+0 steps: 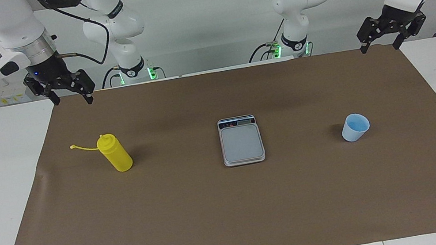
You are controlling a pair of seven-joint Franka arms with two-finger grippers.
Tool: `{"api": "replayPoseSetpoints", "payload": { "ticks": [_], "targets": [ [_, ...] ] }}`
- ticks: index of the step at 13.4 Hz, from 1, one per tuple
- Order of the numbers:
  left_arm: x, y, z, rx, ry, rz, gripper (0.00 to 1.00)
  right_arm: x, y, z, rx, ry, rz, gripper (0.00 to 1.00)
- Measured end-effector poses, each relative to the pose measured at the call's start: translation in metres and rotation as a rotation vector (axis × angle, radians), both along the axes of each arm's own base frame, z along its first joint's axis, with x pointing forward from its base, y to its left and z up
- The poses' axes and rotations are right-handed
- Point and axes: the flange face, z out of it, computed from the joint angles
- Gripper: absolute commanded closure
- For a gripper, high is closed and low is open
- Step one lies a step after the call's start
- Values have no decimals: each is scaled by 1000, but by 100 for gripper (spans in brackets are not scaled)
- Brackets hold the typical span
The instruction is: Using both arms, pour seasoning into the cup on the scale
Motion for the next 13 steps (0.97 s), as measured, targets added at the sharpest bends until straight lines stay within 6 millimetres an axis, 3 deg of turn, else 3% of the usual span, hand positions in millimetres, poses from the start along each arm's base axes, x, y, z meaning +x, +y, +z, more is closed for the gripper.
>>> {"api": "replayPoseSetpoints", "payload": {
  "ticks": [5, 8, 13],
  "targets": [
    [7, 13, -26, -1, -13, 30, 0, -1, 0, -3, 0, 12, 3, 0],
    [20, 23, -51, -5, -12, 156, 0, -10, -7, -14, 1, 40, 41, 0],
    [39, 23, -123, -13, -49, 290, 0, -29, -52, -41, 7, 46, 239, 0]
  ]
}}
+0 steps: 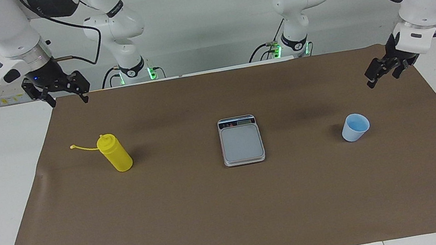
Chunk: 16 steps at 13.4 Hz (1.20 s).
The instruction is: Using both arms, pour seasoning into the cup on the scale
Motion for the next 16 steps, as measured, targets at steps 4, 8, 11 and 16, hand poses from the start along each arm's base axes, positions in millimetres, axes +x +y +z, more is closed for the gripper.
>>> {"api": "replayPoseSetpoints", "payload": {
  "ticks": [4, 8, 11, 16],
  "targets": [
    [6, 7, -67, -2, -24, 24, 0, -8, -31, -7, 6, -13, 206, 0],
    [-6, 34, -118, 2, -79, 84, 0, -9, -44, -9, 3, -27, 324, 0],
    [-7, 32, -123, -6, -88, 138, 0, -8, -46, -16, 1, -34, 355, 0],
    [-2, 17, -142, -20, -64, 198, 0, -9, -54, -32, 5, -48, 390, 0]
  ]
}}
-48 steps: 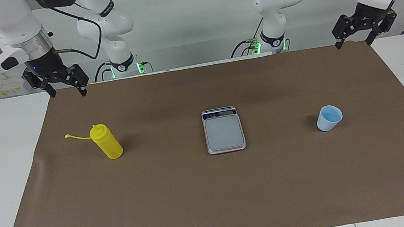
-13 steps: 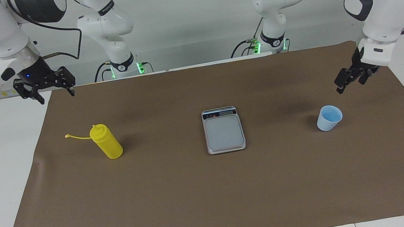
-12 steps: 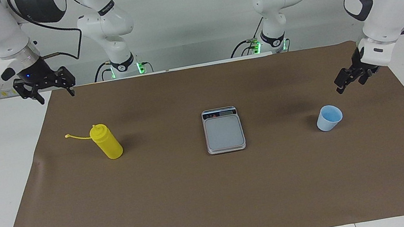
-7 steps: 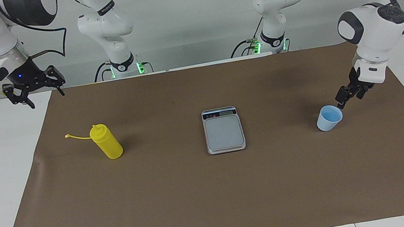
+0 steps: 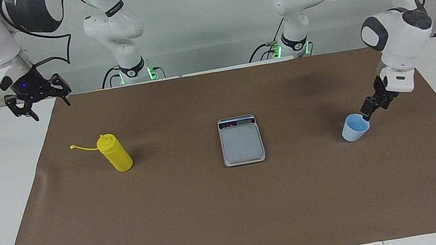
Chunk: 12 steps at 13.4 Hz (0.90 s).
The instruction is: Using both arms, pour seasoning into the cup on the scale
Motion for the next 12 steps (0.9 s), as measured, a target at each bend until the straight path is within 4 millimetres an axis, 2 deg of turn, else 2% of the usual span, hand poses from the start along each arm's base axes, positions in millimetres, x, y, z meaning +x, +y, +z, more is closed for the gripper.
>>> {"api": "replayPoseSetpoints", "payload": {
  "ticks": [2, 3, 6, 8, 12],
  "targets": [
    [1, -6, -9, -4, 12, 2, 0, -6, -17, -15, 48, -27, 23, 0],
    [2, -8, -10, -5, 13, 1, 9, -10, -25, -22, 71, -44, 37, 0],
    [2, -9, -12, -6, 16, 2, 69, -23, -40, -38, 133, -96, 112, 0],
    [2, -9, -13, -6, 18, 2, 100, -31, -43, -47, 159, -128, 149, 0],
    [1, -12, -15, -7, 31, -2, 100, -38, -43, -49, 165, -141, 153, 0]
  ]
}}
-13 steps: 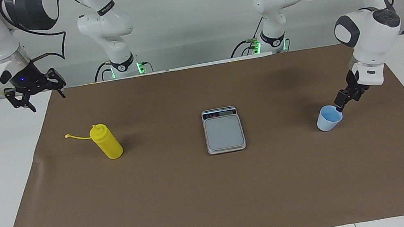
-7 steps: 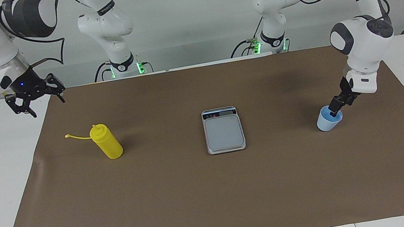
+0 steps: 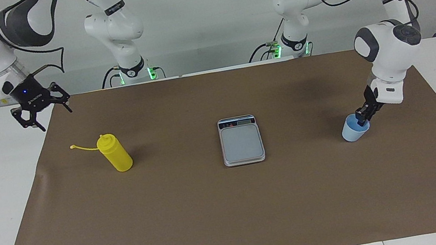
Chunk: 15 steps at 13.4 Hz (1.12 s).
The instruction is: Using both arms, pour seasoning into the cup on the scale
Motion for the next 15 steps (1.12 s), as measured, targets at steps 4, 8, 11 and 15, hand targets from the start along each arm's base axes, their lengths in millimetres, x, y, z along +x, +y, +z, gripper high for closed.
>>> {"api": "replayPoseSetpoints", "payload": {
  "ticks": [4, 8, 11, 15],
  "targets": [
    [9, -2, 23, -4, 32, -10, 100, 0, 0, 0, 0, 0, 0, 0],
    [29, -12, 79, -6, 38, -37, 100, 0, 0, 0, 0, 0, 0, 0],
    [33, -43, 108, -7, 58, -91, 100, 0, 0, 0, 0, 0, 0, 0],
    [30, -97, 127, -9, 75, -130, 100, 0, 0, 0, 0, 0, 0, 0]
  ]
}}
